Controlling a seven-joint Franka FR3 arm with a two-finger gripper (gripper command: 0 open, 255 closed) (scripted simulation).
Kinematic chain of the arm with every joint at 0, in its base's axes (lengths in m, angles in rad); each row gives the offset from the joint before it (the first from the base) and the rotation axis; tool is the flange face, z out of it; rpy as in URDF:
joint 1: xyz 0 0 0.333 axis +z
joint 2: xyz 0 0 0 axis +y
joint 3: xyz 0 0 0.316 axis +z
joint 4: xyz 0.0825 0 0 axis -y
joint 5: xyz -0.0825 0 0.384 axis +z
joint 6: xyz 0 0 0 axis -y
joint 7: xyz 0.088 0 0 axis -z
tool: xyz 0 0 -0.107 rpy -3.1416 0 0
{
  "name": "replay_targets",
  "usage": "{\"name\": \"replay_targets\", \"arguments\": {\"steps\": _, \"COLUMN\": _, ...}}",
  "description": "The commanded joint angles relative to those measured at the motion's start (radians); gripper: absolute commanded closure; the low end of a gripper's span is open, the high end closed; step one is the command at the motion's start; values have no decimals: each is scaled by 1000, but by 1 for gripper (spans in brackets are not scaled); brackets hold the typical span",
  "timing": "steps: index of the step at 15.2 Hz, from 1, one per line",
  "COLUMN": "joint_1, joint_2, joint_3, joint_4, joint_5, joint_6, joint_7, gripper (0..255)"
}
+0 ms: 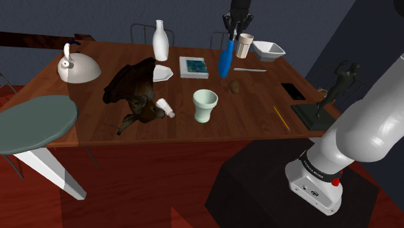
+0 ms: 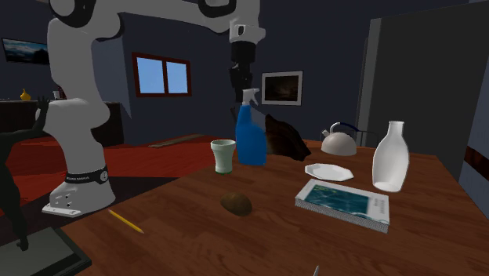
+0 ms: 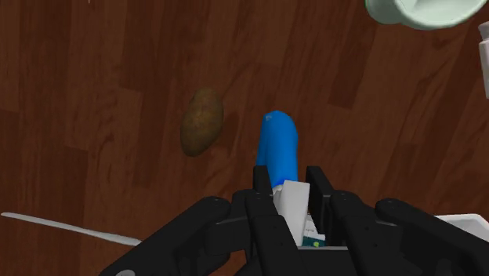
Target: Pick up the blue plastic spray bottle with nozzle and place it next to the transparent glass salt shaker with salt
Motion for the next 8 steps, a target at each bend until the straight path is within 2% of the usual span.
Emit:
{"name": "replay_targets", "arguments": {"steps": 1, "joint_1": 26, "joint_2": 7, "joint_3": 24, "joint_4": 9, "joint_5": 2, "joint_6": -4, "joint_7": 51, "gripper": 255}}
{"name": "replay_targets", "arguments": {"steps": 8, "joint_1": 110, "joint_2": 62, "joint_3": 96, "joint_4": 81, "joint_5": 7, "joint_6": -28, "joint_7": 206, "gripper": 255}}
